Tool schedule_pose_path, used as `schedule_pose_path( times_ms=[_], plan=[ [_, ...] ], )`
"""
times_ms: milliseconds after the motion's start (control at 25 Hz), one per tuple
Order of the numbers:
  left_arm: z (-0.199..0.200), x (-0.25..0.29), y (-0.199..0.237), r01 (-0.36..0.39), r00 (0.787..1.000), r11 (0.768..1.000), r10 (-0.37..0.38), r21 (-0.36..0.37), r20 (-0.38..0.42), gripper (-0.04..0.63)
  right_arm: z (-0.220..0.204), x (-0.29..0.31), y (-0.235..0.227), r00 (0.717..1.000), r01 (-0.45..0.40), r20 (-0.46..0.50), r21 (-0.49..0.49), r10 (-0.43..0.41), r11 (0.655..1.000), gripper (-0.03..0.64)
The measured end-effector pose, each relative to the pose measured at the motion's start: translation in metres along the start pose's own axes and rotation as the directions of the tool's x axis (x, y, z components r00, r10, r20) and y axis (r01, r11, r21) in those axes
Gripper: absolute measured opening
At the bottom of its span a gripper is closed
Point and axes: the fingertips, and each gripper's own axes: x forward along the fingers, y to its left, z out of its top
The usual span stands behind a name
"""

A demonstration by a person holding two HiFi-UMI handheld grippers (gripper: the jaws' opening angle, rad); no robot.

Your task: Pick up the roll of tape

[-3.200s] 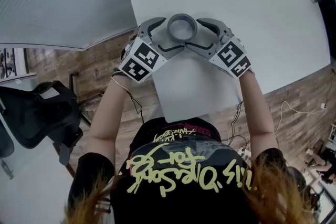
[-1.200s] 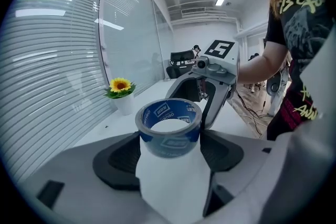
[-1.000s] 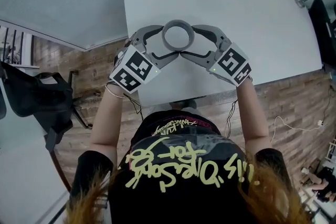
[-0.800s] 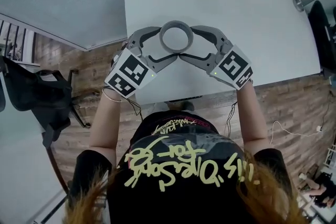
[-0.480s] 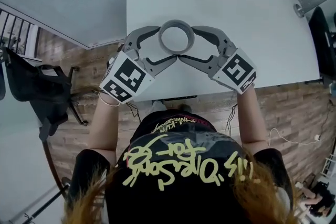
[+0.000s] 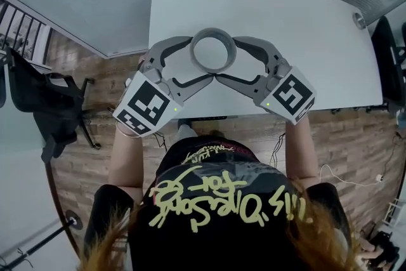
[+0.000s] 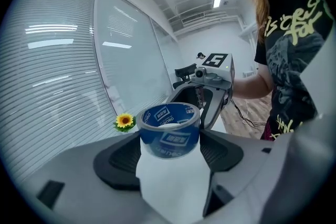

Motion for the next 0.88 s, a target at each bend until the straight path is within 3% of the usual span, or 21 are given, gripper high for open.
schedule_pose_path(
  times_ms=[880],
  plan=[
    [0.010,-0.001,-0.048,-0.013,1.000,1.000,0.013,-0.024,0.010,0.348,-0.007,-0.037,0.032,1.000,-0.013,-0.014,-0.023,0.013,1.000,0.319]
  ],
)
